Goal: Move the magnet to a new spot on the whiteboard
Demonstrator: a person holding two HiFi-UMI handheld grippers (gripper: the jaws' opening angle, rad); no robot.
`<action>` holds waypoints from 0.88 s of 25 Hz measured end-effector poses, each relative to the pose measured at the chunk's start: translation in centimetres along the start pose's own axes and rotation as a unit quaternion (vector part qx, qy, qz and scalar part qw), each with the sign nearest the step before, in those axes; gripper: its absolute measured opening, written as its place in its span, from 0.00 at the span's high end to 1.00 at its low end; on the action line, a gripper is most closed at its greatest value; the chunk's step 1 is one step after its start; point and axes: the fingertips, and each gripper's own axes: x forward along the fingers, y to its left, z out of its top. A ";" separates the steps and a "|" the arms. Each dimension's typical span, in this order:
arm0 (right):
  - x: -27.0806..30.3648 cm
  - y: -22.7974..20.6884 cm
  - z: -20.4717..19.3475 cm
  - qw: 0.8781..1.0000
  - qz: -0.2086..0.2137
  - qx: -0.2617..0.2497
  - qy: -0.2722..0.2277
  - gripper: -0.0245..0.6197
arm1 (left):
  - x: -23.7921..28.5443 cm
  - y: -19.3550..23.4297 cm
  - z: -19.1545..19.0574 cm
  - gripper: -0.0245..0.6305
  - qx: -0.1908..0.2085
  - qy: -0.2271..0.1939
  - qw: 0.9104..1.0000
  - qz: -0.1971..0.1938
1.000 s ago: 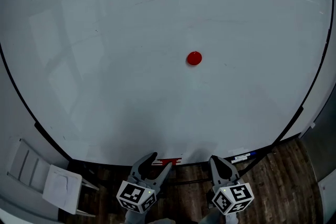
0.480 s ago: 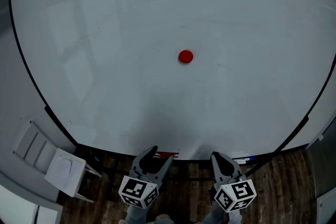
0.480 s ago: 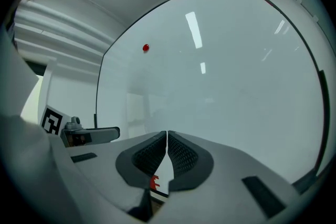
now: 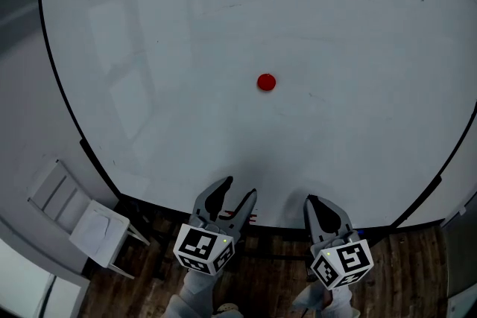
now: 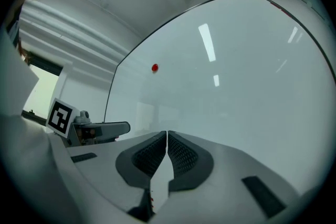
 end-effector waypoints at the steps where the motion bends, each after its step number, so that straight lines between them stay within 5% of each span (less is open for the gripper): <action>1: 0.1 0.0 0.8 1.000 0.003 -0.008 -0.007 0.91 | 0.4 -0.1 0.8 0.61 0.005 -0.007 1.000 0.000; 13: 1.1 -2.9 8.7 0.993 0.003 -0.101 -0.058 0.91 | 4.2 -0.4 11.5 0.61 0.099 -0.091 0.991 0.012; 22: 1.7 -3.8 12.4 0.989 0.011 -0.118 -0.091 0.91 | 6.6 -0.7 18.0 0.61 0.151 -0.143 0.978 0.023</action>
